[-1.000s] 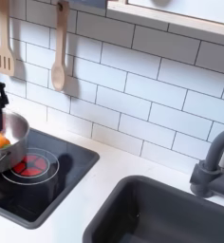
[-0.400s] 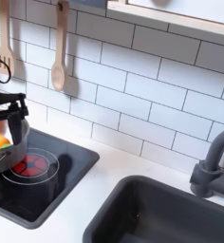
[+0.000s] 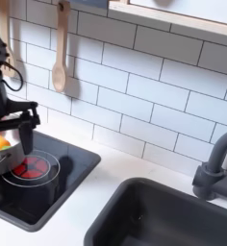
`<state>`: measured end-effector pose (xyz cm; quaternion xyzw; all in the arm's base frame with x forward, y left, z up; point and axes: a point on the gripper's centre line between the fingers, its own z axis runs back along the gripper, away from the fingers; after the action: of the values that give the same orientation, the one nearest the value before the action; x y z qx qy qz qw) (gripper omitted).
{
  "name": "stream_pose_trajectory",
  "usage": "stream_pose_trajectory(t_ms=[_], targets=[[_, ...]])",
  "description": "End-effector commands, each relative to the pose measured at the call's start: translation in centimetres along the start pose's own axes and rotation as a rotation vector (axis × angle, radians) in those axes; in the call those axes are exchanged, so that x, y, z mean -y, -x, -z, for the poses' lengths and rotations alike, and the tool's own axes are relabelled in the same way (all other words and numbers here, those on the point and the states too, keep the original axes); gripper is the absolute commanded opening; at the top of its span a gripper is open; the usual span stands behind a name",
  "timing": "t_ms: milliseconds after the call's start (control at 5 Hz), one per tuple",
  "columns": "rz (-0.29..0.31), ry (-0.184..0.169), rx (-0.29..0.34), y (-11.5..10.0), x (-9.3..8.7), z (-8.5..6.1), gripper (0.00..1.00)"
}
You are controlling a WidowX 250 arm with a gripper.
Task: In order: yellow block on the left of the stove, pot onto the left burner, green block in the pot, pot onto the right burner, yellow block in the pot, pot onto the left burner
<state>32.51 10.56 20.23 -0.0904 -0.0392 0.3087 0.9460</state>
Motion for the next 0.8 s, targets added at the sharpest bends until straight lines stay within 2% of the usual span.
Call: stream_pose_trajectory(t_ms=[0, 400, 600], targets=[[0.035, -0.004, -0.012, 1.2, 1.1, 0.6, 1.0], [0.05, -0.016, -0.034, 2.2, 1.1, 1.1, 1.0], [0.05, -0.012, -0.022, 2.1, 1.2, 0.7, 1.0]])
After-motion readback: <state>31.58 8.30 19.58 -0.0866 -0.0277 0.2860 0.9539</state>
